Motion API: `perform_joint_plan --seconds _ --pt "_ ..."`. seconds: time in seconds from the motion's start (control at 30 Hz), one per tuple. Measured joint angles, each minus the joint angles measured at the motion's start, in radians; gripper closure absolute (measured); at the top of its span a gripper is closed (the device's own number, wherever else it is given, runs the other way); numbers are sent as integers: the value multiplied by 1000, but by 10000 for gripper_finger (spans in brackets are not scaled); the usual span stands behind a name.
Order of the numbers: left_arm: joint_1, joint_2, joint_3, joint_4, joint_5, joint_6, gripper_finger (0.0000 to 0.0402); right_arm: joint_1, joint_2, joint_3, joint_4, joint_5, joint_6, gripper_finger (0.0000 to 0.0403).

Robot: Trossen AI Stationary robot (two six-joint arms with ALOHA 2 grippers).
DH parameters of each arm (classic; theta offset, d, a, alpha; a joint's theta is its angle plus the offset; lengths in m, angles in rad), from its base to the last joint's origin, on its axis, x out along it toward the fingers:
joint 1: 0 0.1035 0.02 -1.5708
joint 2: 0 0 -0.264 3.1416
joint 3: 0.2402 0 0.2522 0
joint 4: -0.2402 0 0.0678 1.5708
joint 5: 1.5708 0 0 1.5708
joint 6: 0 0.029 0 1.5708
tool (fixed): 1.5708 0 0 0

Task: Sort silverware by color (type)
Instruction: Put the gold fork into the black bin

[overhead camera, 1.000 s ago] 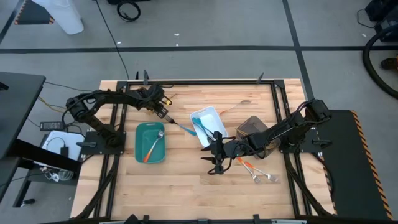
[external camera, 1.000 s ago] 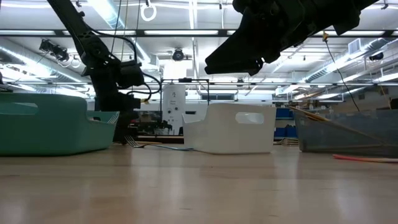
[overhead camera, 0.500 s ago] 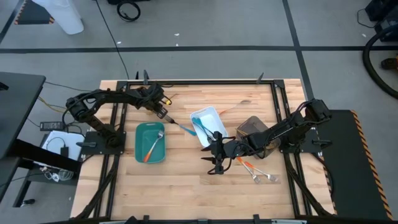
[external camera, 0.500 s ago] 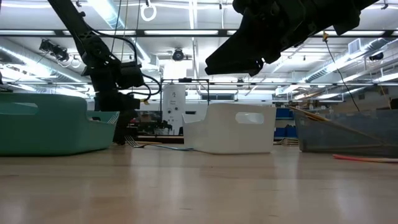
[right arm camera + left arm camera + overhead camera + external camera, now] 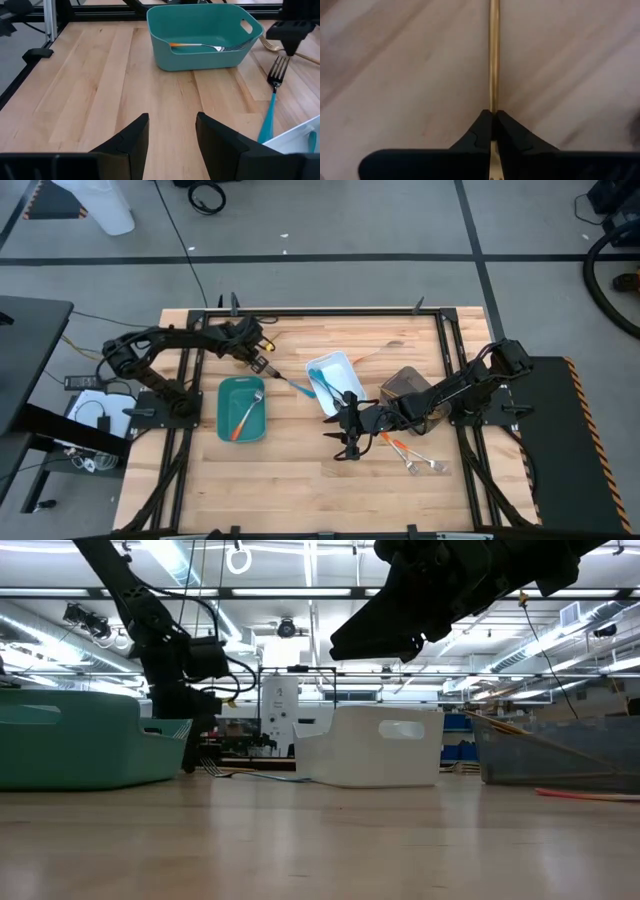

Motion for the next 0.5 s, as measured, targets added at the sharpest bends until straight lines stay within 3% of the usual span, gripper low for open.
perform_joint_plan --seconds 0.37,0.5 --pt "-81 -131 2 64 4 -10 383 0 0 0 -15 7 0 234" --pt "-118 -193 3 101 4 8 383 0 -2 1 -43 67 -12 234"
